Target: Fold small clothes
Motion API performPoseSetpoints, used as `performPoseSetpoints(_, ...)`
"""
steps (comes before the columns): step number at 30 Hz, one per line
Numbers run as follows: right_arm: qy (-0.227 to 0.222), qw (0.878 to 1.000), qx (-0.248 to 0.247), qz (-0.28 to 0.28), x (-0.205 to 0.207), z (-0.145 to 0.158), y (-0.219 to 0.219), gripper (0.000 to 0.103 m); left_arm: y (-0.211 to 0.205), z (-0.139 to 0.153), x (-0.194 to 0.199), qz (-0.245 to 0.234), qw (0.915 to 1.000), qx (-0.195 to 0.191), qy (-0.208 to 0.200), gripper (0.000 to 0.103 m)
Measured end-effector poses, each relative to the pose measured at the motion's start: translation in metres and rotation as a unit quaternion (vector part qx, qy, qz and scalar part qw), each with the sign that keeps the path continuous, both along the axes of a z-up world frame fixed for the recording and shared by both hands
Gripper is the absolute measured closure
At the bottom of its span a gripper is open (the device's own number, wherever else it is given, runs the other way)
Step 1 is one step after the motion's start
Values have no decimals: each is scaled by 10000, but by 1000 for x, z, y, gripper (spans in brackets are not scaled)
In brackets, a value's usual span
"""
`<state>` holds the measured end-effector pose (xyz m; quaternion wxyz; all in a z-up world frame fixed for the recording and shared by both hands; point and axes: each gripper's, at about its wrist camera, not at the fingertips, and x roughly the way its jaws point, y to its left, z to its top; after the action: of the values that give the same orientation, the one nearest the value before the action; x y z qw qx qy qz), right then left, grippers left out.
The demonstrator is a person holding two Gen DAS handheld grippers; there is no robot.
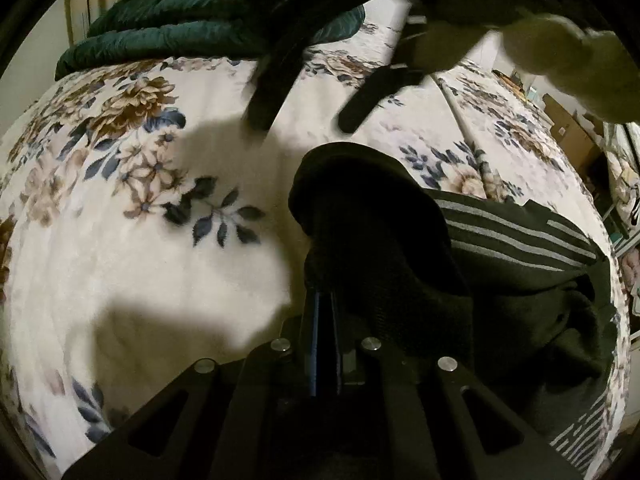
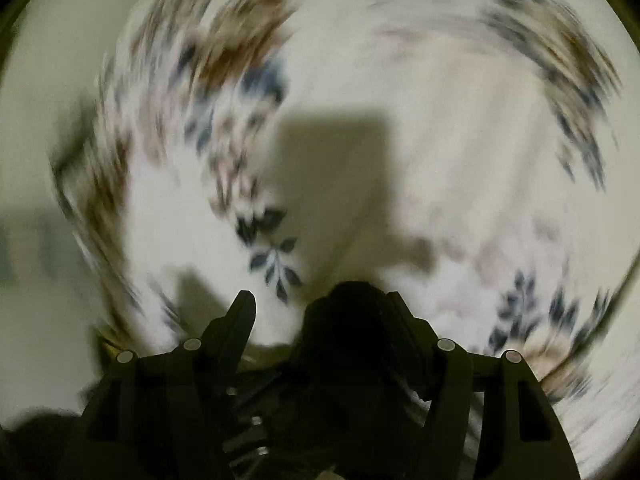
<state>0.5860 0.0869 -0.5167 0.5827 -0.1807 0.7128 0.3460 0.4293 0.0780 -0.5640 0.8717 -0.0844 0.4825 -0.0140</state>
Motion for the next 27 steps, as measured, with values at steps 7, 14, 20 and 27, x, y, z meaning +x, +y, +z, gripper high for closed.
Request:
performPoseSetpoints(7,-782,9732,-1515,1540,-29,-46,43,92,4,-3,-4,67,10000,-30,9,99)
performPoseSetpoints(14,806,9672,-237,-2396,59,-43,-65,93,9,-4,-9,218,9996,-192,-29,100)
performPoseSetpoints(20,2555,7898,1610,-5339,45,-91,-188,94,14,-4,-11,219,9994,-275,-3,100)
performPoseSetpoints(27,2971,7223,2397,-5767,24,-104,-222,89,19,-1,-18,199,9996,-211,67,100)
